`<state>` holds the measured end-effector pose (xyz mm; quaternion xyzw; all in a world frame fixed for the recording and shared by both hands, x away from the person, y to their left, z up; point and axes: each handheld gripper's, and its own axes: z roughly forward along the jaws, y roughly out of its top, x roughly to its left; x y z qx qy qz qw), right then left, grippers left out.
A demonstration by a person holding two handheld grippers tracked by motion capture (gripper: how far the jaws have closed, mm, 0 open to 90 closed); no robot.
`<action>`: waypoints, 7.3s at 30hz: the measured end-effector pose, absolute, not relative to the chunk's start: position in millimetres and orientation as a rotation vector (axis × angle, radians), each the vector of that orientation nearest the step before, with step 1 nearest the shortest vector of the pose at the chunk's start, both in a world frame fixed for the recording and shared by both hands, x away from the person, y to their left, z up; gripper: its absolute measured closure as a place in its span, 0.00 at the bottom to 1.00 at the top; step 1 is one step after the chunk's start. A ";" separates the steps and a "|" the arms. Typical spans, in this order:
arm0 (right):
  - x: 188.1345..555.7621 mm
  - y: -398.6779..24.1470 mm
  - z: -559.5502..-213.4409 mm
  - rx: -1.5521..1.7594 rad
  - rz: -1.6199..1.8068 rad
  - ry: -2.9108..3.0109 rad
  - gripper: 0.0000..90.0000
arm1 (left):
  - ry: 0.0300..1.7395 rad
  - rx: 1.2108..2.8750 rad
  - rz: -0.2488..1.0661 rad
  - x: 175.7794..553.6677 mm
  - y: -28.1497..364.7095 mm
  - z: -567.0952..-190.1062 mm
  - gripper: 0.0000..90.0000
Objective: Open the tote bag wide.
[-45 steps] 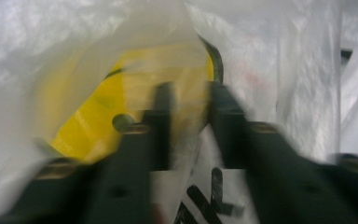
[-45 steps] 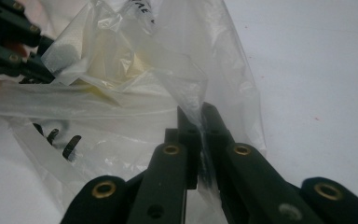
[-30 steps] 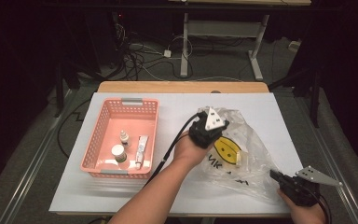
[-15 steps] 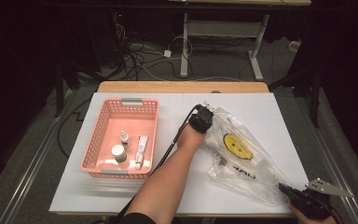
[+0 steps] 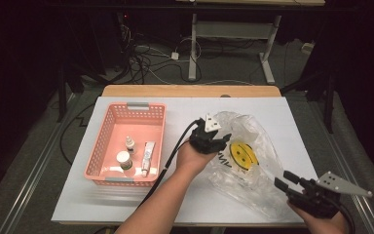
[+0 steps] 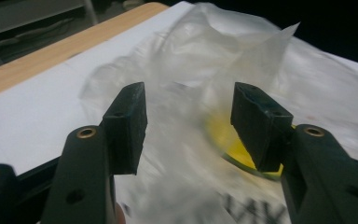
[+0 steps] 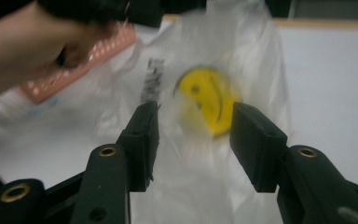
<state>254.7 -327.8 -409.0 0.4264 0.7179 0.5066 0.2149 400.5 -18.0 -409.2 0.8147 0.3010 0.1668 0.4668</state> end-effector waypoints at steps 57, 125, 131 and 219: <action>351.7 -324.0 -409.3 1.267 1.146 1.963 0.65 | 0.447 2.197 0.467 347.9 -47.9 -419.2 0.65; 329.0 -303.2 -417.1 1.137 1.327 2.155 0.57 | 0.624 2.246 0.355 395.0 -30.5 -441.1 0.38; 312.6 -258.6 -415.9 1.056 1.342 2.184 0.34 | 0.653 2.273 0.327 409.7 -36.3 -448.7 0.87; 269.2 -334.2 -460.7 1.223 1.070 2.190 1.00 | 0.950 2.182 0.406 443.1 -8.4 -448.6 0.98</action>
